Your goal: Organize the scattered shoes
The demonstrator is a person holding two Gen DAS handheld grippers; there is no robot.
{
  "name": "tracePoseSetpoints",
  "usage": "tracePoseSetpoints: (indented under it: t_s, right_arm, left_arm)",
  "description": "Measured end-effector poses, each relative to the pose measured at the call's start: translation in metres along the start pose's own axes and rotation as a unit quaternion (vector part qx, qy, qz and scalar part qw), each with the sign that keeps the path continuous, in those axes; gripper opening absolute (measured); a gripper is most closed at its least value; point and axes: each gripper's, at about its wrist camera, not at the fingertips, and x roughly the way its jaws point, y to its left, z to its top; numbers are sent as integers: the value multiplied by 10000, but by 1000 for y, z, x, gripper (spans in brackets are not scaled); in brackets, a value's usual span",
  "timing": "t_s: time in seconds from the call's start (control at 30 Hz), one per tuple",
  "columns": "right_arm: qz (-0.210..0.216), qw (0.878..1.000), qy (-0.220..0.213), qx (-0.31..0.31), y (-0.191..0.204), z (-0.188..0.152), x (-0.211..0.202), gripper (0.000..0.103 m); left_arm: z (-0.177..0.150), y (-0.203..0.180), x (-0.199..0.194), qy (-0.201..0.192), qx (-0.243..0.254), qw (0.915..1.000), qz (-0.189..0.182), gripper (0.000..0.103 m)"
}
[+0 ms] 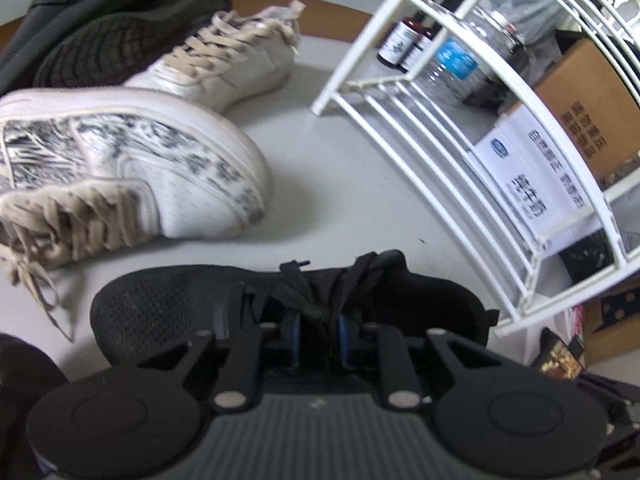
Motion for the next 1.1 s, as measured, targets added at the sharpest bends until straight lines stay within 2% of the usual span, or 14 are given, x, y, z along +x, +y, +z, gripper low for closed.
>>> tracePoseSetpoints:
  t_s: [0.33, 0.57, 0.7, 1.1]
  right_arm:
    - [-139, 9997, 186, 116, -15, -7, 5, 86]
    - [-237, 9983, 426, 326, -36, -19, 0, 86]
    - [-172, 9963, 616, 578, -48, -26, -5, 86]
    - [-49, 9950, 893, 444, -50, -42, 2, 86]
  left_arm:
    - [-18, -28, 7, 238, 164, 9993, -247, 19]
    - [-33, -41, 7, 341, 100, 9987, -377, 19]
    - [-35, -41, 9, 357, -3, 9985, -406, 20]
    - [-38, -54, 17, 456, -82, 9976, -519, 20]
